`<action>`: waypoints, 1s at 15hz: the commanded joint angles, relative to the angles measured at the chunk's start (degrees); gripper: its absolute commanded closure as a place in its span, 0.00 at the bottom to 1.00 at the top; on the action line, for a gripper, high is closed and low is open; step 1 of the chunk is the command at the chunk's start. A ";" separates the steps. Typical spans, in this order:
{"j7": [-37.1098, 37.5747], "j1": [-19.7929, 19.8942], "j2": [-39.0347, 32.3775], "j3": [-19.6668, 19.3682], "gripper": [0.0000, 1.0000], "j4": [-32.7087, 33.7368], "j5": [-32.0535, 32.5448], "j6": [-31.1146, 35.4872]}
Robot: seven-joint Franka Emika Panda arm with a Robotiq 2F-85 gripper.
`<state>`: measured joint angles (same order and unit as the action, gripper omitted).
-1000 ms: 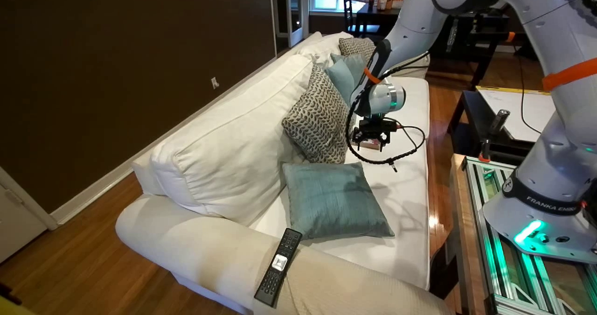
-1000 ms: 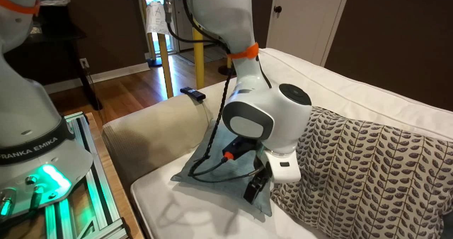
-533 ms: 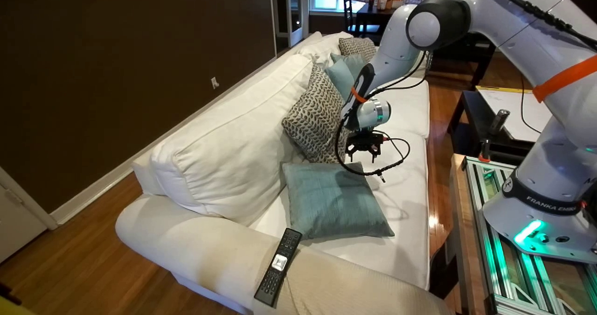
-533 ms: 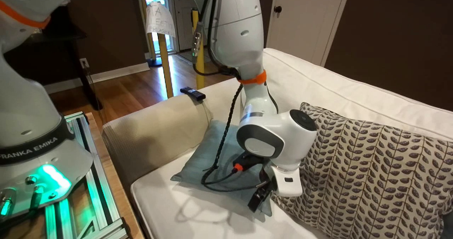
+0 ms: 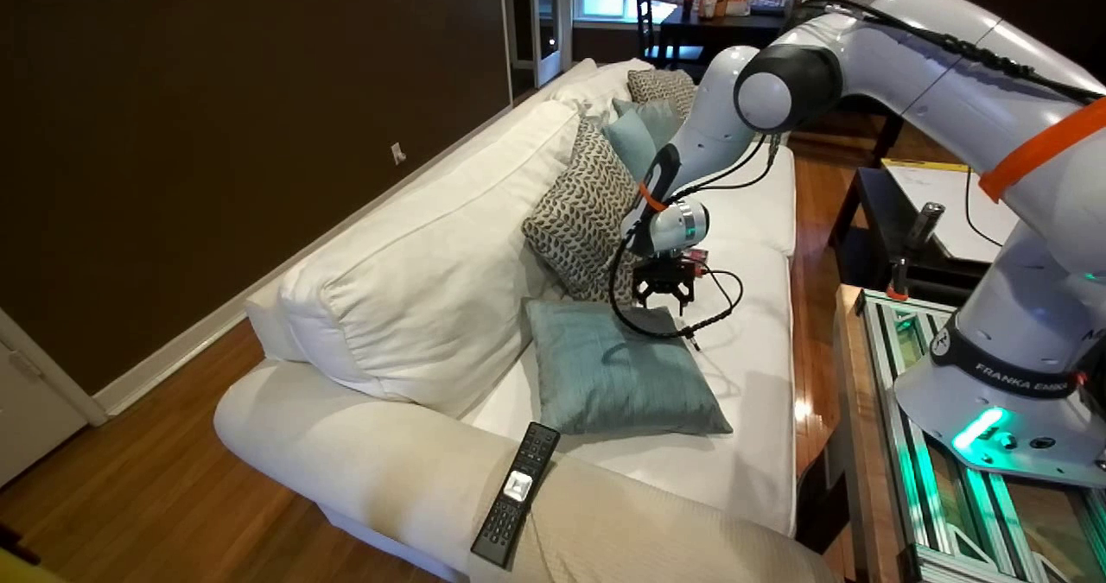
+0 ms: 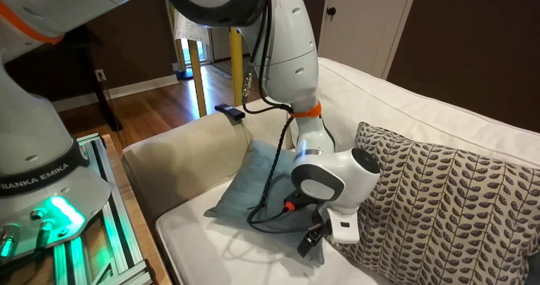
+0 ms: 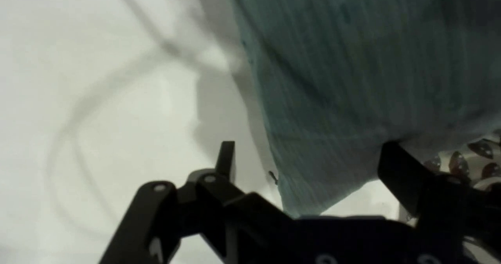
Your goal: Move the blue pillow on the left to the right and then put the grey remote on the armrest
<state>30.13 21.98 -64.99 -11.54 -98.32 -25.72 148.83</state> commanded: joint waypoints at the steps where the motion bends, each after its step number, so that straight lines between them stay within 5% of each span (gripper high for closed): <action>1: 1.67 0.40 -4.32 0.48 0.39 5.43 -1.66 -1.36; 9: 0.48 1.65 -3.86 2.03 0.96 6.17 -2.32 -1.52; 15: -8.01 0.48 7.40 0.56 0.97 -5.80 -0.25 0.77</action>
<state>27.38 22.53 -64.35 -10.73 -96.80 -26.77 148.10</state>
